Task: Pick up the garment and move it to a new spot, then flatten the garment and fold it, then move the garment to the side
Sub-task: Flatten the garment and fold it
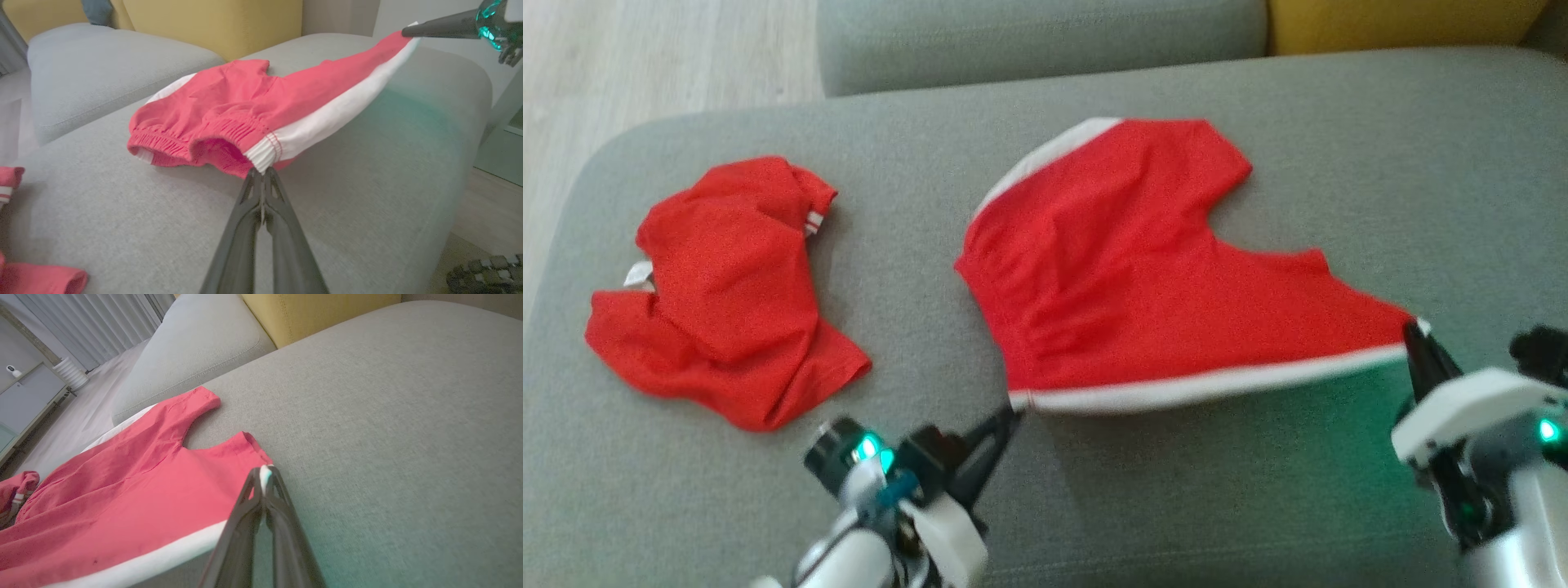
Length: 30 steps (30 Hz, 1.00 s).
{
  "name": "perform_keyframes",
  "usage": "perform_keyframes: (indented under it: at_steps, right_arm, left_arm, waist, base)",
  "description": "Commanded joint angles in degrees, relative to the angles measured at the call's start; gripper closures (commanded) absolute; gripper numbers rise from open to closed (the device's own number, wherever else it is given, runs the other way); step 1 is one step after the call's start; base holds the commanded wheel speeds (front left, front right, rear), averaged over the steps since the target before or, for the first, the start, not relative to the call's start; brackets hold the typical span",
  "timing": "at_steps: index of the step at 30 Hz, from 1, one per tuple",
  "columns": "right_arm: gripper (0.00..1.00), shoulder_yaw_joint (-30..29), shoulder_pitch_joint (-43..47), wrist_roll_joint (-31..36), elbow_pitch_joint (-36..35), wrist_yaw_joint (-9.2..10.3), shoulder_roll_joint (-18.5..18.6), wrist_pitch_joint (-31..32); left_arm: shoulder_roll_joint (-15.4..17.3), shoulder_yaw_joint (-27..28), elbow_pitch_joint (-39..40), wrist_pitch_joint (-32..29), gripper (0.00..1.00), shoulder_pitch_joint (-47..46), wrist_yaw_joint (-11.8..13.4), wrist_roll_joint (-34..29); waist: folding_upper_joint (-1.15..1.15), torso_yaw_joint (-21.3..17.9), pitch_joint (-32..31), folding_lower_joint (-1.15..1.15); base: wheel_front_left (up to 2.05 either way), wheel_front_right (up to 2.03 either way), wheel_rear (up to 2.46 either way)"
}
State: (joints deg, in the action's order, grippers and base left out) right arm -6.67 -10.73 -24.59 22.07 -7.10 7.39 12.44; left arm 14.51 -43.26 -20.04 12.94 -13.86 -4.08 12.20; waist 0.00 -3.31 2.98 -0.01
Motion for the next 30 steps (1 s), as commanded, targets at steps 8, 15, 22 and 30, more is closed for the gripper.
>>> perform_keyframes:
  at_steps: [8, 15, 22, 30]
  right_arm:
    - [1.0, -3.99, 9.21, 1.64, -17.11, -0.39, -2.68, 11.09]
    - [1.0, -6.79, 13.54, 2.25, -25.01, -0.39, -4.0, 16.6]
    - [1.0, -7.33, 13.24, 2.91, -27.77, -0.39, -4.37, 17.73]
    - [1.0, -8.23, 7.46, 4.72, -29.7, -0.39, -4.46, 17.46]
  left_arm:
    - [3.1, -0.37, 7.32, -3.87, 1.0, 4.02, 0.25, 0.87]
    - [3.98, -1.24, 12.39, -6.1, 1.0, 7.1, 1.3, 1.64]
    - [4.09, -0.42, 14.93, -6.4, 1.0, 6.64, 2.59, 1.95]
    - [4.27, 1.49, 18.19, -6.78, 1.0, 3.44, 3.27, 2.54]
  waist:
    - [0.0, -1.72, -2.32, 0.01]
    - [0.0, -1.78, -2.88, 0.01]
    - [0.0, -0.53, -2.6, 0.01]
    - [0.0, 2.05, 0.88, 0.01]
  base:
    - [0.0, 0.0, 0.0]
    - [0.0, 0.0, 0.0]
    - [0.0, 0.0, 0.0]
    - [0.0, 0.0, 0.0]
